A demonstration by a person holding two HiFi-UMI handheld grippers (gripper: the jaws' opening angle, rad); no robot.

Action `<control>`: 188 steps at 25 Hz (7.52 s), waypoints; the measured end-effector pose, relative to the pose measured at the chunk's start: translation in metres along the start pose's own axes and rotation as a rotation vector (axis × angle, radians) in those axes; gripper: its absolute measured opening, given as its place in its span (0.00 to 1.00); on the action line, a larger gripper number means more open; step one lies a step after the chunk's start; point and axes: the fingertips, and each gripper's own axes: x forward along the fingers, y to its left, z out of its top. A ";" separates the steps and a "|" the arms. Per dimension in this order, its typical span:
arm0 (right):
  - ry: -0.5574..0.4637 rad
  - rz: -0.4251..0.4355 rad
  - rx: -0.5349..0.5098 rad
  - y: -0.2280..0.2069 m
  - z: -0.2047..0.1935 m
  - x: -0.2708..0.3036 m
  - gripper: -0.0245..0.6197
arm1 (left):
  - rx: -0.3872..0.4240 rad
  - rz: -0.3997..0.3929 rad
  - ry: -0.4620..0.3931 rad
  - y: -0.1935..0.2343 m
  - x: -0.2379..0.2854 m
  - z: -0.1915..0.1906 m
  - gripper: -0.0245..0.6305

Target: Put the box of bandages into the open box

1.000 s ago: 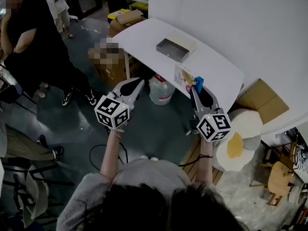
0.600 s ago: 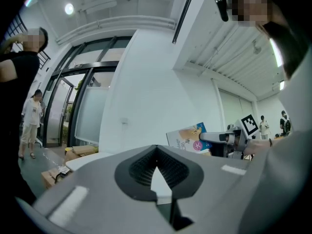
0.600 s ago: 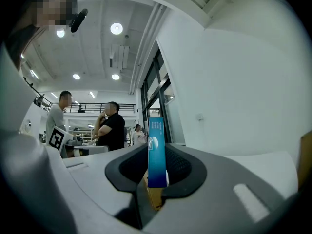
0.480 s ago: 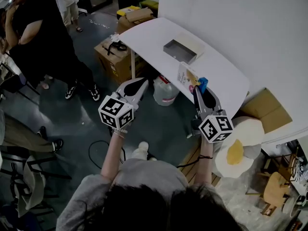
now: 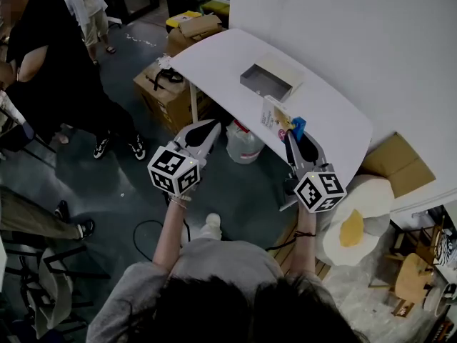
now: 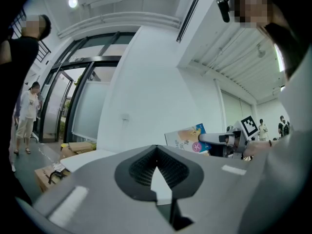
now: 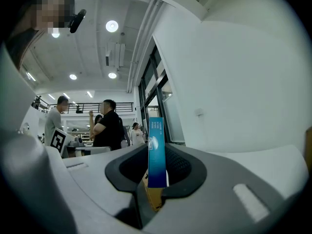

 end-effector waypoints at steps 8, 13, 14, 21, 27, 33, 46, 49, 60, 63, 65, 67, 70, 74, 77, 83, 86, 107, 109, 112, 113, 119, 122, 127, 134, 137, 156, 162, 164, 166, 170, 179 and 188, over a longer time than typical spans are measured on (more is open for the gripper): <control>-0.002 -0.042 0.017 -0.018 -0.007 0.051 0.19 | -0.002 -0.050 0.017 0.044 0.042 -0.001 0.03; 0.001 -0.077 0.021 -0.029 -0.012 0.078 0.20 | -0.006 -0.078 0.022 0.070 0.064 -0.004 0.03; 0.000 -0.082 0.021 -0.031 -0.013 0.083 0.20 | -0.006 -0.085 0.023 0.075 0.068 -0.004 0.03; -0.004 -0.111 0.019 -0.038 -0.015 0.120 0.20 | 0.000 -0.131 0.033 0.104 0.091 -0.003 0.03; 0.000 -0.140 0.017 -0.044 -0.019 0.137 0.20 | -0.004 -0.141 0.041 0.126 0.102 -0.007 0.03; 0.011 -0.162 0.023 -0.054 -0.022 0.151 0.20 | -0.022 -0.156 0.042 0.134 0.114 -0.010 0.03; 0.053 -0.140 0.042 -0.096 -0.028 0.208 0.20 | -0.045 -0.154 0.048 0.164 0.174 -0.013 0.03; 0.065 -0.135 0.043 -0.111 -0.025 0.221 0.20 | -0.050 -0.157 0.049 0.167 0.194 -0.013 0.03; 0.091 -0.102 0.058 -0.168 -0.027 0.258 0.20 | -0.053 -0.170 0.066 0.178 0.268 -0.020 0.03; 0.092 -0.099 0.063 -0.182 -0.026 0.265 0.20 | -0.047 -0.167 0.074 0.181 0.280 -0.022 0.03; 0.089 -0.096 0.070 -0.188 -0.025 0.270 0.20 | -0.051 -0.158 0.078 0.186 0.285 -0.023 0.03; 0.089 -0.093 0.075 -0.193 -0.025 0.275 0.20 | -0.053 -0.153 0.082 0.189 0.291 -0.025 0.03; 0.096 -0.082 0.079 -0.194 -0.028 0.284 0.20 | -0.053 -0.152 0.090 0.193 0.298 -0.028 0.03; 0.109 -0.075 0.080 -0.195 -0.032 0.292 0.20 | -0.060 -0.163 0.102 0.197 0.308 -0.032 0.03; 0.112 -0.089 0.090 -0.199 -0.035 0.296 0.20 | -0.064 -0.181 0.116 0.199 0.316 -0.035 0.03; 0.135 -0.140 0.115 -0.210 -0.045 0.313 0.20 | -0.081 -0.237 0.154 0.215 0.339 -0.047 0.03; 0.144 -0.186 0.139 -0.215 -0.055 0.321 0.20 | -0.089 -0.290 0.187 0.223 0.349 -0.057 0.03; 0.270 -0.356 0.340 -0.250 -0.128 0.353 0.20 | -0.147 -0.590 0.416 0.243 0.401 -0.137 0.03; 0.272 -0.355 0.374 -0.252 -0.136 0.351 0.20 | -0.161 -0.593 0.434 0.243 0.401 -0.147 0.03; 0.282 -0.355 0.416 -0.255 -0.145 0.348 0.20 | -0.175 -0.597 0.457 0.239 0.402 -0.157 0.03; 0.287 -0.353 0.425 -0.256 -0.147 0.349 0.20 | -0.179 -0.599 0.461 0.238 0.403 -0.159 0.03; 0.329 -0.329 0.485 -0.257 -0.164 0.349 0.20 | -0.188 -0.613 0.485 0.229 0.404 -0.174 0.03; 0.362 -0.319 0.511 -0.257 -0.174 0.352 0.20 | -0.195 -0.611 0.487 0.229 0.403 -0.180 0.03; 0.408 -0.319 0.543 -0.262 -0.188 0.355 0.20 | -0.191 -0.621 0.498 0.228 0.405 -0.188 0.03; 0.482 -0.345 0.614 -0.264 -0.207 0.353 0.20 | -0.196 -0.627 0.487 0.222 0.404 -0.192 0.03; 0.500 -0.354 0.633 -0.266 -0.213 0.352 0.20 | -0.198 -0.635 0.498 0.218 0.403 -0.197 0.03; 0.555 -0.397 0.799 -0.275 -0.230 0.352 0.20 | -0.214 -0.654 0.520 0.210 0.400 -0.206 0.03; 0.573 -0.421 0.826 -0.278 -0.234 0.352 0.20 | -0.215 -0.648 0.511 0.212 0.403 -0.205 0.03; 0.575 -0.428 0.843 -0.279 -0.236 0.351 0.20 | -0.215 -0.648 0.508 0.213 0.403 -0.205 0.03; 0.585 -0.436 0.854 -0.279 -0.238 0.350 0.21 | -0.216 -0.652 0.506 0.212 0.402 -0.204 0.03; 0.610 -0.458 0.873 -0.282 -0.242 0.347 0.22 | -0.220 -0.675 0.502 0.209 0.403 -0.202 0.03; 0.706 -0.505 0.866 -0.287 -0.252 0.342 0.26 | -0.237 -0.699 0.499 0.208 0.407 -0.200 0.03; 0.797 -0.547 0.807 -0.293 -0.262 0.343 0.30 | -0.250 -0.716 0.495 0.206 0.410 -0.199 0.03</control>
